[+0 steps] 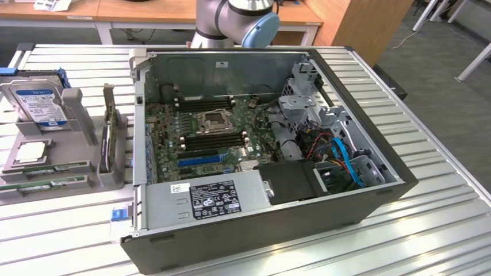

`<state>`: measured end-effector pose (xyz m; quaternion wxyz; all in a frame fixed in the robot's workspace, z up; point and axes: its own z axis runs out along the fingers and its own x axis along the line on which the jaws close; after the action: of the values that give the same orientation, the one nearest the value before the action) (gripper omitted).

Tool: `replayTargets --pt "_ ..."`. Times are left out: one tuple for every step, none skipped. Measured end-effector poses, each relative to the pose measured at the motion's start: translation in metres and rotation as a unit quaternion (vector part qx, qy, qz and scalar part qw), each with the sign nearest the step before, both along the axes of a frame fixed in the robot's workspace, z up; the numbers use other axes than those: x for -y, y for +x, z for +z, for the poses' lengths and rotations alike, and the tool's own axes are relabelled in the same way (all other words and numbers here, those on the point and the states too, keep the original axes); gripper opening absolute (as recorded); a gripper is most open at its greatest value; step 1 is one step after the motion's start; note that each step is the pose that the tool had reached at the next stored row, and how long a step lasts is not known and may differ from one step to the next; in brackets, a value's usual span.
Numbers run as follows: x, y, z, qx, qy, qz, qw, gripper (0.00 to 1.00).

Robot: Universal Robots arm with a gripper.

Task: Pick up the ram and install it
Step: 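Pick up the ram and move it above insertion slot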

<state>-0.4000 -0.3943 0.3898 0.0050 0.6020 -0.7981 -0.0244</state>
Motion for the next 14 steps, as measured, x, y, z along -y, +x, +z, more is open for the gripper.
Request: replayTargets --pt "0.0 0.0 0.0 -0.0001 -0.0001 0.007 1.0 0.1" --pt "0.0 0.0 0.0 -0.0002 -0.0002 0.014 0.9999 0.1" --pt "0.0 0.0 0.0 -0.0003 -0.0002 0.022 0.9998 0.1" --pt "0.0 0.0 0.0 -0.0003 -0.0002 0.03 0.9996 0.1" --pt "0.0 0.0 0.0 -0.0003 -0.0002 0.038 0.9993 0.1" --pt "0.0 0.0 0.0 -0.0003 -0.0002 0.046 0.999 0.1" --pt "0.0 0.0 0.0 -0.0003 -0.0002 0.054 0.9986 0.1" --pt "0.0 0.0 0.0 -0.0003 -0.0002 0.061 0.9981 0.1" --pt "0.0 0.0 0.0 -0.0003 -0.0003 0.069 0.9976 0.1" --pt "0.0 0.0 0.0 -0.0003 -0.0002 0.078 0.997 0.1" --pt "0.0 0.0 0.0 -0.0003 -0.0002 0.086 0.9963 0.1" --pt "0.0 0.0 0.0 -0.0003 -0.0002 0.102 0.9948 0.1" --pt "0.0 0.0 0.0 -0.0003 -0.0002 0.11 0.9939 0.1" --pt "0.0 0.0 0.0 -0.0003 -0.0003 0.118 0.993 0.1"
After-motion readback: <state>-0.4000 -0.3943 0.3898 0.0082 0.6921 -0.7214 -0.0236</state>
